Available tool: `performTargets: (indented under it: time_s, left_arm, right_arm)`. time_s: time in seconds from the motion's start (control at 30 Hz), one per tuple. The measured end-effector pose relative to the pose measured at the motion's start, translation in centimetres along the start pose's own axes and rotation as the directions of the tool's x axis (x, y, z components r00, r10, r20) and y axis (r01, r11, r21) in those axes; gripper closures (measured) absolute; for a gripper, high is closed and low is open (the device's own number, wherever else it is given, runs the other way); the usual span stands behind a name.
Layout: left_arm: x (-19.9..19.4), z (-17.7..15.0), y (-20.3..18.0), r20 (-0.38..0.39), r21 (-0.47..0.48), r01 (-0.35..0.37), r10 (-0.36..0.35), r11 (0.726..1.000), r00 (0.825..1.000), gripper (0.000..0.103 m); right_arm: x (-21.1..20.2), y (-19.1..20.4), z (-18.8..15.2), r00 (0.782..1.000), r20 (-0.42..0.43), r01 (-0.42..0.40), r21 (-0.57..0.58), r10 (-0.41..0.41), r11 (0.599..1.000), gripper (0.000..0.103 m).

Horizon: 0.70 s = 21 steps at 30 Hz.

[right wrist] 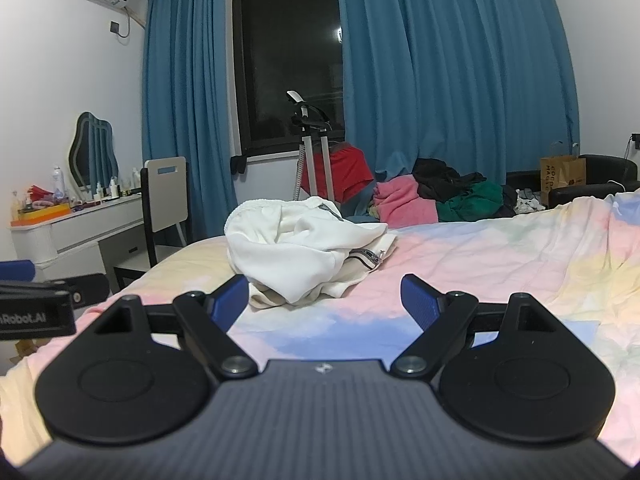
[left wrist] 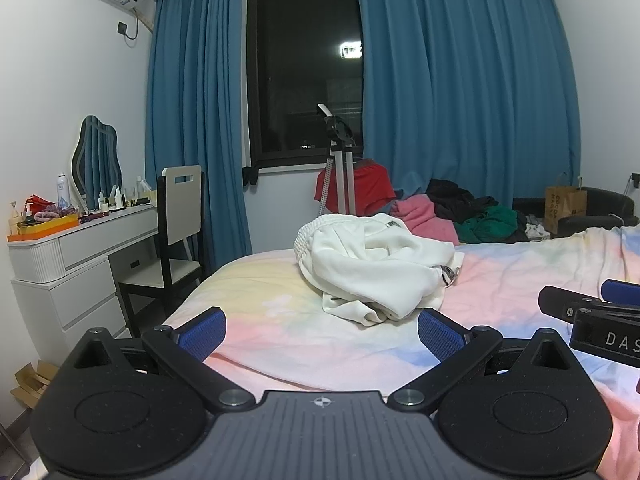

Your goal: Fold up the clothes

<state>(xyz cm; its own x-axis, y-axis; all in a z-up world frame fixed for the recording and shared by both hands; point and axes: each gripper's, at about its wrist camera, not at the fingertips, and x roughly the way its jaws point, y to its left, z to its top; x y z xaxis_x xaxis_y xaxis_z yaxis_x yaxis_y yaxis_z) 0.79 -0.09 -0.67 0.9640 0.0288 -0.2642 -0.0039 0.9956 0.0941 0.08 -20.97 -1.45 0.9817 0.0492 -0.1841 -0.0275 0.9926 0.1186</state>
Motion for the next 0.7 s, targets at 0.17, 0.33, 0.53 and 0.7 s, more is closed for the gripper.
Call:
performTargets:
  time_s: [0.17,0.33,0.53,0.7]
  left_arm:
    - [0.2,-0.1,0.1,-0.003,0.000,0.000,0.000,1.000,1.000,0.000]
    - [0.2,0.5,0.1,-0.002,0.003,0.019,-0.019,1.000,1.000,0.000]
    - [1.2,4.3,-1.0,0.047,0.044,0.047,-0.049,0.998,0.998,0.000]
    - [3.7,5.4,0.1,0.083,0.000,0.049,-0.049,0.999,0.995,0.000]
  right_arm:
    - [-0.2,0.2,0.1,1.000,0.019,-0.016,0.001,0.016,1.000,0.018]
    - [-0.5,0.1,0.2,0.999,0.052,0.002,0.010,-0.003,1.000,0.018]
    - [-0.1,-0.3,-0.4,0.999,0.050,-0.013,0.007,0.012,1.000,0.018]
    - [1.6,-0.5,0.2,0.997,0.029,-0.074,0.057,0.072,0.996,0.018]
